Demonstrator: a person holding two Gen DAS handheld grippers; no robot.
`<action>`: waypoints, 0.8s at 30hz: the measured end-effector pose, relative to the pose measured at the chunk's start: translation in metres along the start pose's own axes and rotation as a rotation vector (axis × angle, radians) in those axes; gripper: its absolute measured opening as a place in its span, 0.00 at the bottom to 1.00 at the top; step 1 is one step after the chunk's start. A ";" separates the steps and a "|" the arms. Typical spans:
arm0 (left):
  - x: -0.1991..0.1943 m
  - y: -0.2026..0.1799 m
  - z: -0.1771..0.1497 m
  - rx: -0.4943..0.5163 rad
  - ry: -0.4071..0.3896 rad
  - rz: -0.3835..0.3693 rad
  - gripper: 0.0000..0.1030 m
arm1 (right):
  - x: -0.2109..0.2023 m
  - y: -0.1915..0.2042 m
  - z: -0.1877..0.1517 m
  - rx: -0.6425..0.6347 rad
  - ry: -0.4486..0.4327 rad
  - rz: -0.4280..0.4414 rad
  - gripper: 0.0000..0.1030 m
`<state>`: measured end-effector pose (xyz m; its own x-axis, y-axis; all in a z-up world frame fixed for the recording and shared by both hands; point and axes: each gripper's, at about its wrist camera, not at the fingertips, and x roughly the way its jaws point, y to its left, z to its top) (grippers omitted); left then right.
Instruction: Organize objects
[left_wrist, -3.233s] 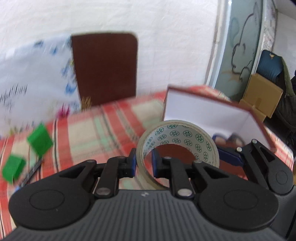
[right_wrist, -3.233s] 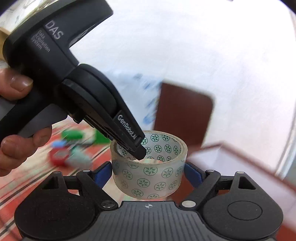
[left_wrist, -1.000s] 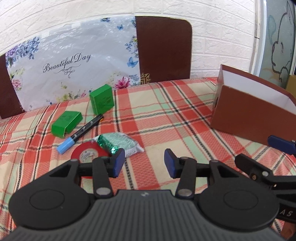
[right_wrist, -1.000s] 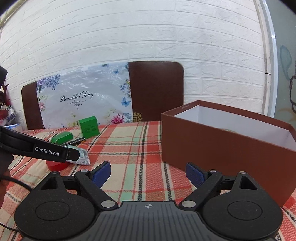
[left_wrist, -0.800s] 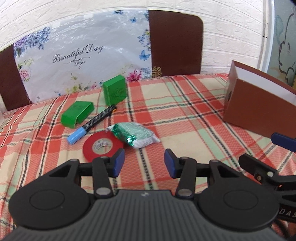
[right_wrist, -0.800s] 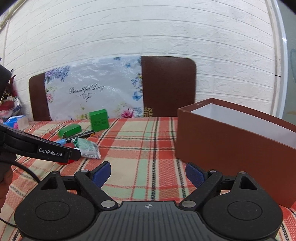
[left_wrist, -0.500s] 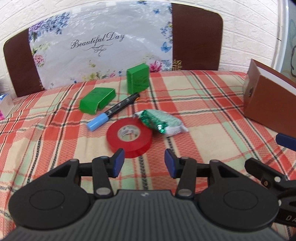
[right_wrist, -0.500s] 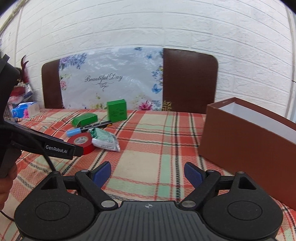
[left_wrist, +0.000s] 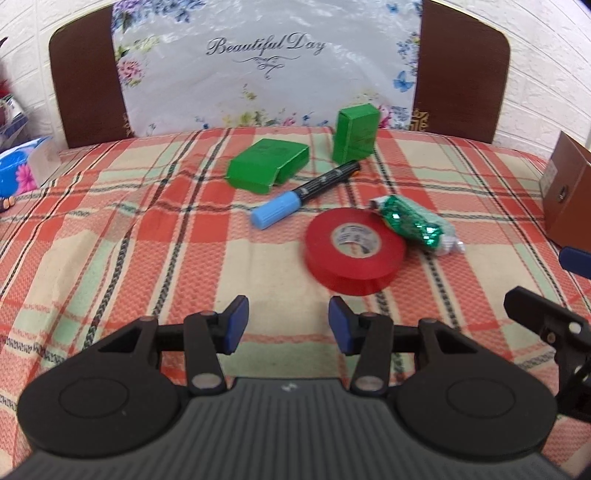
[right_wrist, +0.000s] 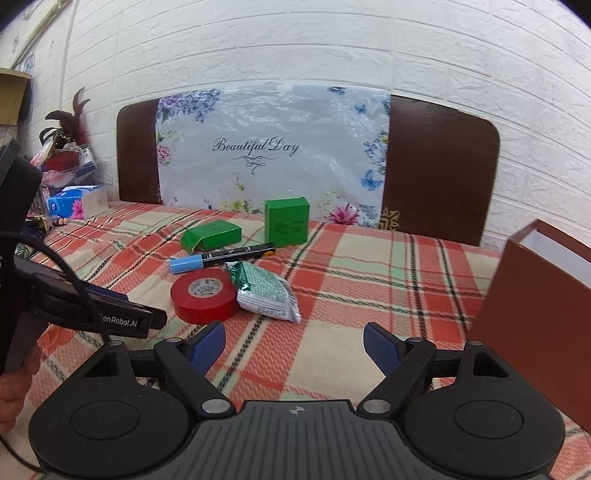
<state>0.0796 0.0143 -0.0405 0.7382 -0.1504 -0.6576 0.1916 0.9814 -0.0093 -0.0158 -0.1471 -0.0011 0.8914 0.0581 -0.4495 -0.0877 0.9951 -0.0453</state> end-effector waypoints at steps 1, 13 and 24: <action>0.002 0.004 0.000 -0.010 0.002 0.003 0.49 | 0.004 0.001 0.001 -0.001 0.006 0.008 0.76; 0.013 0.038 0.004 -0.079 -0.017 0.030 0.53 | 0.037 0.028 -0.001 -0.049 0.088 0.142 0.60; 0.022 0.048 0.011 -0.111 -0.030 0.014 0.55 | 0.072 0.041 0.004 -0.100 0.129 0.186 0.61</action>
<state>0.1121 0.0566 -0.0474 0.7596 -0.1385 -0.6354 0.1094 0.9904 -0.0851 0.0469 -0.1021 -0.0319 0.7921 0.2220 -0.5685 -0.2939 0.9551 -0.0365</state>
